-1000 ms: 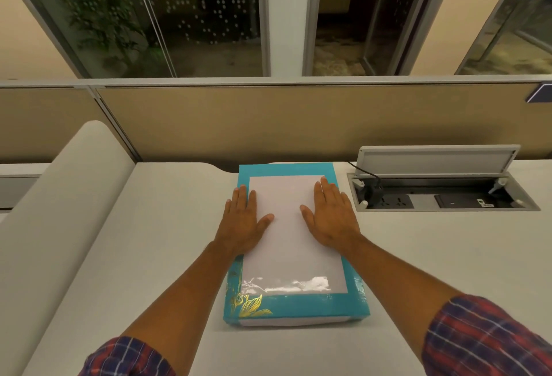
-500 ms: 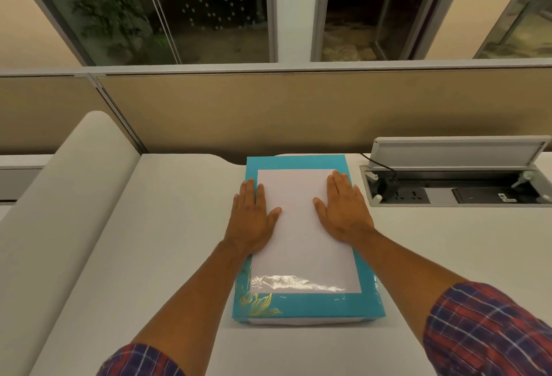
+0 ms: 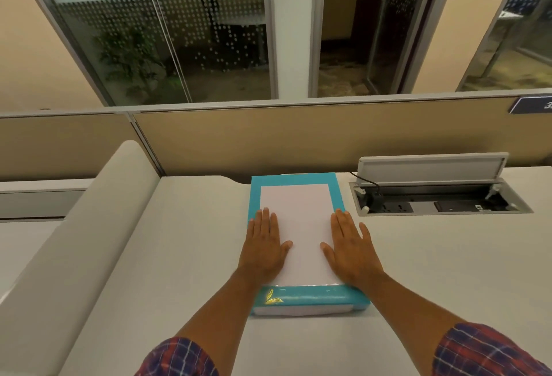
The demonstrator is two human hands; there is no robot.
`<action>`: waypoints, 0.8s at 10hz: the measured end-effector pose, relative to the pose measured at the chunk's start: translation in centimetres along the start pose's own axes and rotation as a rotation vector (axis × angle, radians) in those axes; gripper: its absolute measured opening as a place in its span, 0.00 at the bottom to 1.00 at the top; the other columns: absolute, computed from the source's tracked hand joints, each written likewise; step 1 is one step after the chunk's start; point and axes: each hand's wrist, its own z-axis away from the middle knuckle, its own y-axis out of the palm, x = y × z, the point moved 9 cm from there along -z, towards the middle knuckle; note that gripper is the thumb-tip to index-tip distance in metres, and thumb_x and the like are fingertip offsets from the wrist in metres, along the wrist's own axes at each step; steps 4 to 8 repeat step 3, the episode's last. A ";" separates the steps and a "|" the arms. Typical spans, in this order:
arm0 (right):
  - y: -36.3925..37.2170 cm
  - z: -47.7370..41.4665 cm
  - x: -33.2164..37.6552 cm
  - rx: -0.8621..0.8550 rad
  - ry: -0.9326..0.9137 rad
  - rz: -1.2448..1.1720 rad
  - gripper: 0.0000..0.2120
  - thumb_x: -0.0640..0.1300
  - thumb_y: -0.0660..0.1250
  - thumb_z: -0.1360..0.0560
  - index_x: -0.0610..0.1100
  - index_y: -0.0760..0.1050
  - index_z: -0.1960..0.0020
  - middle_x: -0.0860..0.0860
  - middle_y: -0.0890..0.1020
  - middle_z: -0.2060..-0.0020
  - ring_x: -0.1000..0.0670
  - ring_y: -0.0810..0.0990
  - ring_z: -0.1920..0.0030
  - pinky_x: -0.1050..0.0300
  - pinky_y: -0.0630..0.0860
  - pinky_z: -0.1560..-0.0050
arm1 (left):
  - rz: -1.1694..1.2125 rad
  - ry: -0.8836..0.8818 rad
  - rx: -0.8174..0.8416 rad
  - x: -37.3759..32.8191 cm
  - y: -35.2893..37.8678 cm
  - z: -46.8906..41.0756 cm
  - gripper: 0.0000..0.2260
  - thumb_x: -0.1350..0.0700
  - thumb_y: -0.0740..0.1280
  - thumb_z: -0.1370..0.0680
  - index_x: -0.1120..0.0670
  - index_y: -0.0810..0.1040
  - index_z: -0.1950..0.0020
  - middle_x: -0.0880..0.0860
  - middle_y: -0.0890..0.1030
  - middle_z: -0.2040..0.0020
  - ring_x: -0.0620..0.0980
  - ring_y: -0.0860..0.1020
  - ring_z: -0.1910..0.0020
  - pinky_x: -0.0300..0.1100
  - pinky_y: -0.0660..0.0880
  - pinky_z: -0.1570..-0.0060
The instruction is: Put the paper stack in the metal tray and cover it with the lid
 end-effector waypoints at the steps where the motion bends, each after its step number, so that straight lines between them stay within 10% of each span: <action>1: 0.0 2.4 -0.2 0.017 0.000 0.022 0.39 0.68 0.41 0.19 0.48 0.40 0.15 0.49 0.45 0.14 0.44 0.45 0.15 0.40 0.44 0.18 | -0.006 -0.008 0.008 -1.4 -0.5 2.1 0.38 0.36 0.48 0.14 0.57 0.39 0.14 0.58 0.39 0.13 0.59 0.39 0.13 0.56 0.43 0.14; 8: -1.5 6.5 -2.2 0.002 0.026 0.012 0.43 0.71 0.28 0.25 0.49 0.35 0.16 0.50 0.38 0.15 0.43 0.39 0.15 0.40 0.39 0.18 | -0.046 0.019 -0.042 -5.9 -1.5 5.4 0.39 0.34 0.46 0.16 0.55 0.37 0.14 0.55 0.36 0.13 0.58 0.37 0.14 0.58 0.40 0.15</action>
